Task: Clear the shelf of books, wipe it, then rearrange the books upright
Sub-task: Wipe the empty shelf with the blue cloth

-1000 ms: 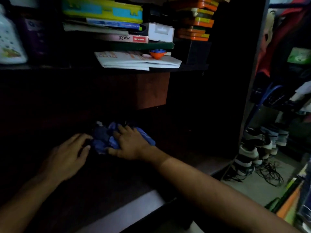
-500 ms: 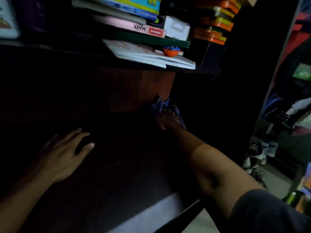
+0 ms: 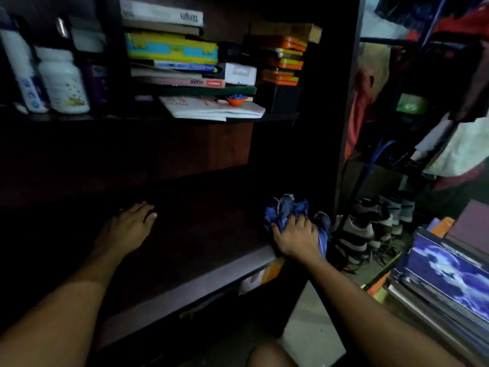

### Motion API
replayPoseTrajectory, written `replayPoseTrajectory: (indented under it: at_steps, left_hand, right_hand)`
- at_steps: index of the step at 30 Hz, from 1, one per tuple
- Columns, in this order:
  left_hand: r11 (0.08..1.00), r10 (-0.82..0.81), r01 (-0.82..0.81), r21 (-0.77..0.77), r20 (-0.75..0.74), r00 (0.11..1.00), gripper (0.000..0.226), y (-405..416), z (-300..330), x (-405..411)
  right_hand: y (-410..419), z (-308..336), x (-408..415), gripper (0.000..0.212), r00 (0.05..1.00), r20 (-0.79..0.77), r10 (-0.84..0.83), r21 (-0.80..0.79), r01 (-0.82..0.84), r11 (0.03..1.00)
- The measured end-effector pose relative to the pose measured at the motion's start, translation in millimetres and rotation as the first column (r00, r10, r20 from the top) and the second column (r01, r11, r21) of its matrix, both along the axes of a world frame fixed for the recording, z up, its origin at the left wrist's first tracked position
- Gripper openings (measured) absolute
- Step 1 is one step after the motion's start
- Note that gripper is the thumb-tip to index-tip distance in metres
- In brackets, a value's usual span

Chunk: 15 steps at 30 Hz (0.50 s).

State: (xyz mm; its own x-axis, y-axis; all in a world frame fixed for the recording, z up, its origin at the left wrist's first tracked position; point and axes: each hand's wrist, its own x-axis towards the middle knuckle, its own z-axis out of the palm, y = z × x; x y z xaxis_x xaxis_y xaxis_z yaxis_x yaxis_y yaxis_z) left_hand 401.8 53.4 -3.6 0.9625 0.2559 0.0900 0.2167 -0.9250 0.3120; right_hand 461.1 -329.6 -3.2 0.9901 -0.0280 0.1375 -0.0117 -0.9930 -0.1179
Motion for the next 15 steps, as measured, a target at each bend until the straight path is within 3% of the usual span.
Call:
replayPoseTrajectory:
  at_steps: [6,9,12,15]
  left_hand:
    - [0.994,-0.072,0.083,0.077,-0.131,0.989,0.063,-23,-2,-31]
    - [0.989,-0.120,0.131,0.068,-0.141,0.983,0.064,-28,-5,-40]
    - [0.993,-0.114,0.114,0.008,-0.029,0.993,0.057,-22,-11,-38]
    - [0.986,-0.078,0.088,-0.142,0.078,0.994,0.049,-21,-14,-35]
  right_hand:
    - [17,10,-28,0.074,0.996,-0.049,0.071,-0.107,-0.076,0.991]
    - [53,5,-45,0.062,0.969,0.025,0.245,-0.175,-0.237,0.956]
    - [107,-3,-78,0.047,0.801,0.107,0.589,-0.209,-0.561,0.801]
    - [135,3,-84,0.064,0.625,0.076,0.777,-0.107,-0.769,0.630]
